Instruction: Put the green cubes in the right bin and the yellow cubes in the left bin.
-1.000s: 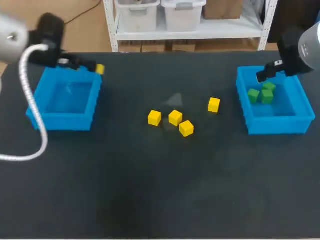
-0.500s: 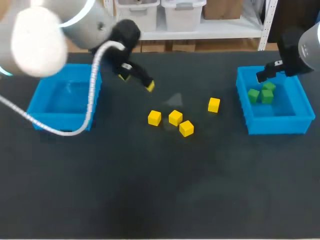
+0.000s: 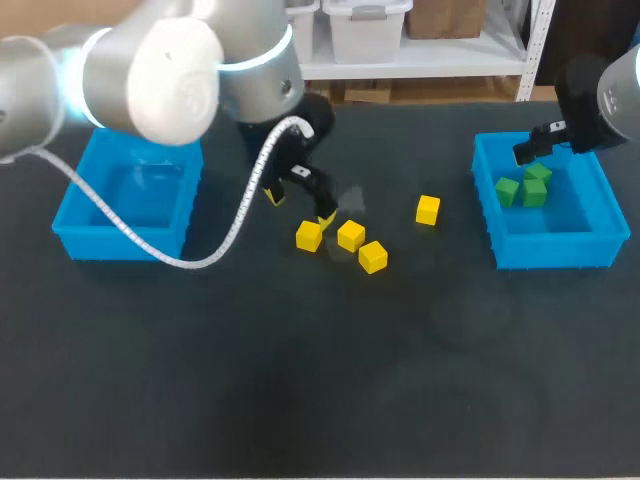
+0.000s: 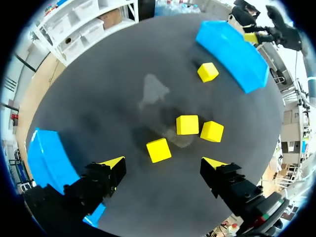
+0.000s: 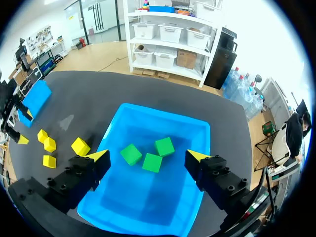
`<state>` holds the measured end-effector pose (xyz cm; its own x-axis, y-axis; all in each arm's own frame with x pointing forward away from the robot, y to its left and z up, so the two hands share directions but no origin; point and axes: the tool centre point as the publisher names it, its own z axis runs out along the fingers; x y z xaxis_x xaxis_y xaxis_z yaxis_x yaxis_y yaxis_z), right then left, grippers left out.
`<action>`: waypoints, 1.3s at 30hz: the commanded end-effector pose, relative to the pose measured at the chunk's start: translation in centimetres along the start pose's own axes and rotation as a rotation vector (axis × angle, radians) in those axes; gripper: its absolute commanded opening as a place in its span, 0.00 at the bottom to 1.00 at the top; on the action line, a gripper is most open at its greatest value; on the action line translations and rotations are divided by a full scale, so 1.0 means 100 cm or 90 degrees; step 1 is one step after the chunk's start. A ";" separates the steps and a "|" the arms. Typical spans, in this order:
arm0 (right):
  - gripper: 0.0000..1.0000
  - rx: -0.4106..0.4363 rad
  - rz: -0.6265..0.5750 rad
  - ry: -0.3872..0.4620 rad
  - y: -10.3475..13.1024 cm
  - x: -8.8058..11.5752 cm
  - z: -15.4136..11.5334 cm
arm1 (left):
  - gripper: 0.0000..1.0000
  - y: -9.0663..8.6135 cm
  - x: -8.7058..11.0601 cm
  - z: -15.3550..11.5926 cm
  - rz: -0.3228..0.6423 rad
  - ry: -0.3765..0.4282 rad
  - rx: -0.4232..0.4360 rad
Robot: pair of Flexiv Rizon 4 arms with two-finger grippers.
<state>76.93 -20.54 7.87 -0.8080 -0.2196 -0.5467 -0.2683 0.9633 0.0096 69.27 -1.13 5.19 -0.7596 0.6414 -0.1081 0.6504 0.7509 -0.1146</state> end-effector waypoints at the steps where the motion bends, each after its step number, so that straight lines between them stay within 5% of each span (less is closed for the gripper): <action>1: 1.00 0.003 0.000 -0.002 0.001 0.001 0.000 | 1.00 -0.004 -0.006 0.016 -0.007 0.062 0.001; 22: 1.00 0.003 0.000 -0.002 0.001 0.001 0.000 | 1.00 0.009 -0.013 0.053 -0.012 0.111 -0.068; 23: 1.00 0.003 0.000 -0.002 0.001 0.001 0.000 | 0.92 0.009 -0.012 0.054 -0.012 0.112 -0.067; 24: 1.00 0.003 0.000 -0.002 0.001 0.001 0.000 | 0.52 0.010 -0.011 0.054 -0.013 0.114 -0.069; 25: 1.00 0.003 0.000 -0.002 0.001 0.001 0.000 | 0.45 0.010 -0.010 0.054 -0.008 0.117 -0.077; 26: 1.00 0.003 0.000 -0.002 0.001 0.001 0.000 | 0.00 0.011 -0.009 0.054 -0.005 0.120 -0.082; 39: 1.00 0.003 0.000 -0.002 0.001 0.001 0.000 | 0.00 0.010 -0.003 0.053 0.005 0.119 -0.097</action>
<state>77.01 -20.55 7.87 -0.8088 -0.2201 -0.5453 -0.2697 0.9629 0.0113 70.06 -1.49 -0.46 -0.7490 0.6562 0.0916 0.6611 0.7494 0.0373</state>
